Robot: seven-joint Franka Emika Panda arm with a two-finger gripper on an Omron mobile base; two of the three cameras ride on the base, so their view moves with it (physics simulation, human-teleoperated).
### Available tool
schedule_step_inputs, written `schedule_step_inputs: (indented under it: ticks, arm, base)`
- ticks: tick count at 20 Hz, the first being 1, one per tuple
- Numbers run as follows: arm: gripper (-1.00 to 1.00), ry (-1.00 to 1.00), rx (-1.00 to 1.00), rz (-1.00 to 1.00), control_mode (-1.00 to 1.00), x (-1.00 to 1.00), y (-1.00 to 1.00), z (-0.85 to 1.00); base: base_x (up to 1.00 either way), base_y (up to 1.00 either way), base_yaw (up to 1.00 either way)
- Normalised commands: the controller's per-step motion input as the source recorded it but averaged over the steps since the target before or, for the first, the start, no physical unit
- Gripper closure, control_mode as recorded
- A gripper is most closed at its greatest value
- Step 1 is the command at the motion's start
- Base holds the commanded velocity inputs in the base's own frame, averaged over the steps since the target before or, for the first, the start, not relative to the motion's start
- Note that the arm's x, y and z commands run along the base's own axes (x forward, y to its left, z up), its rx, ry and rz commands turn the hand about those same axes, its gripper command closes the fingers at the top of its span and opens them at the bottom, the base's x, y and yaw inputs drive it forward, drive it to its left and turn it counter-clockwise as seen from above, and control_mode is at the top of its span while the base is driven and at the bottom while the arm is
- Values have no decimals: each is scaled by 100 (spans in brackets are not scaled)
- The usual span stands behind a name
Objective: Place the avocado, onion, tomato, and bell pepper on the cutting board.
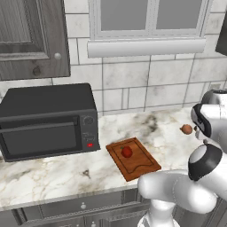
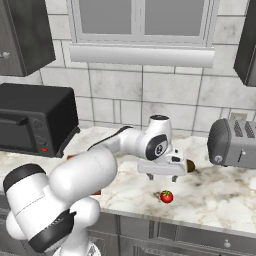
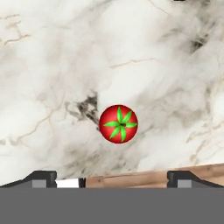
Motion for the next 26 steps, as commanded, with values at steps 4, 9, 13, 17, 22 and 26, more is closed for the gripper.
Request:
schedule_step_inputs:
  ticks: [4, 9, 13, 17, 22, 26]
  arm:
    - [-100, 0, 1, 6, -100, 12, -20, -4]
    - [-100, 0, 3, 6, -100, 14, -17, -8]
    - [-100, 0, 10, 4, -100, 11, -5, -10]
    - [-100, 0, 13, 3, -100, 3, -1, -12]
    - [-100, 0, 6, 3, -100, 0, -4, -15]
    - [-100, 0, 1, 1, -100, 0, -3, -20]
  base:
    - [0, 0, 0]
    - [0, 0, 0]
    - [0, 0, 0]
    - [0, 0, 0]
    - [0, 0, 0]
    - [0, 0, 0]
